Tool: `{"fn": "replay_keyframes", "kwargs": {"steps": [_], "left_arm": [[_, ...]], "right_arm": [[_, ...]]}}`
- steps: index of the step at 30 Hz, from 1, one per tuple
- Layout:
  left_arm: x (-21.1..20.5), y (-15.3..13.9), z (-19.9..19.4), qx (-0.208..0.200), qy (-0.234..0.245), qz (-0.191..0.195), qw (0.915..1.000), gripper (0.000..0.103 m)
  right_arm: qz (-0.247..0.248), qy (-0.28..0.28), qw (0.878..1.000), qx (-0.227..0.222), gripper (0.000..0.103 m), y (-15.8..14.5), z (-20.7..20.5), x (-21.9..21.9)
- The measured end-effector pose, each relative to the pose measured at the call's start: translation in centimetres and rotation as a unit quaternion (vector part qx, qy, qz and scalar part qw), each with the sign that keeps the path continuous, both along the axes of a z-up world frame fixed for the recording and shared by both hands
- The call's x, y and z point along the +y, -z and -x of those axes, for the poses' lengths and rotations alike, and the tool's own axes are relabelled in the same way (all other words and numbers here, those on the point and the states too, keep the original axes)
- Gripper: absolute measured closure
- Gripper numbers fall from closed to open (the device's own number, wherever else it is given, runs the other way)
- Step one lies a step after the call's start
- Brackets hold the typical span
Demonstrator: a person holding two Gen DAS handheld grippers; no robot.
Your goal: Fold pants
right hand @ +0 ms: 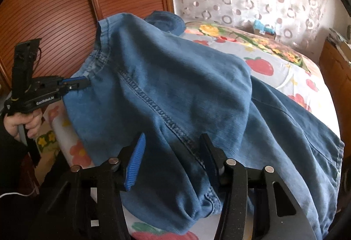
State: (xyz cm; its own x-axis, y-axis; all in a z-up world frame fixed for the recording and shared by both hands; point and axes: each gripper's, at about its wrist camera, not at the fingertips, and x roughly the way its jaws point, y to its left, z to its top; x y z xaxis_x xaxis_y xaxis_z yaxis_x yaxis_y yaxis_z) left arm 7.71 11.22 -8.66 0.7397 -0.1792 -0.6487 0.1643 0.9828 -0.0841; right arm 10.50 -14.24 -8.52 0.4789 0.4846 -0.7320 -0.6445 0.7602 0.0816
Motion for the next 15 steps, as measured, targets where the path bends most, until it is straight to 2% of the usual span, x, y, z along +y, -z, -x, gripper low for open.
{"fn": "replay_keyframes", "kwargs": {"steps": [3,8,11,13,15], "left_arm": [[-0.1,-1.4,1.3,-0.02,0.008,0.007,0.9997,0.103],[0.2,-3.3,2.9,-0.044,0.011,0.011,0.9989,0.103],[0.8,-3.4,2.7,-0.048,-0.006,0.01,0.9988,0.103],[1.0,-2.9,2.0,-0.033,-0.008,0.008,0.9994,0.096],[1.2,-2.2,1.5,-0.022,-0.016,-0.003,0.9996,0.084]], "right_arm": [[0.005,-0.006,1.0,-0.004,0.06,0.0,0.1,0.3],[0.012,-0.016,1.0,-0.009,0.062,0.2,0.5,0.8],[0.025,-0.018,0.999,-0.009,0.081,0.7,0.3,1.4],[0.032,-0.024,0.999,-0.006,0.099,1.2,0.4,1.6],[0.029,-0.028,0.999,-0.009,0.102,1.3,0.5,1.6]]}}
